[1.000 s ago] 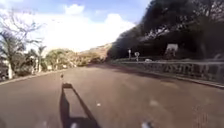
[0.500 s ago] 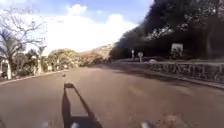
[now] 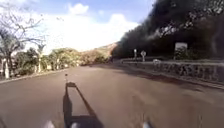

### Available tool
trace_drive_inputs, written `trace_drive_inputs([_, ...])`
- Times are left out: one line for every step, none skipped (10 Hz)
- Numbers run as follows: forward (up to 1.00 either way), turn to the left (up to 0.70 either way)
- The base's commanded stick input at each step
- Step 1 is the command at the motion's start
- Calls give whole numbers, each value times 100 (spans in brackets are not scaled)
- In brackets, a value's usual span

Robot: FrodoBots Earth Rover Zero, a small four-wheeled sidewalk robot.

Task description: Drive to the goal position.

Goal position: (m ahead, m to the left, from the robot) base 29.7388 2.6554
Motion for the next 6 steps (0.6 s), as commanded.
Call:
trace_drive_inputs([85, 0])
trace_drive_inputs([85, 0])
trace_drive_inputs([85, 0])
trace_drive_inputs([85, 0])
trace_drive_inputs([85, 0])
trace_drive_inputs([85, 0])
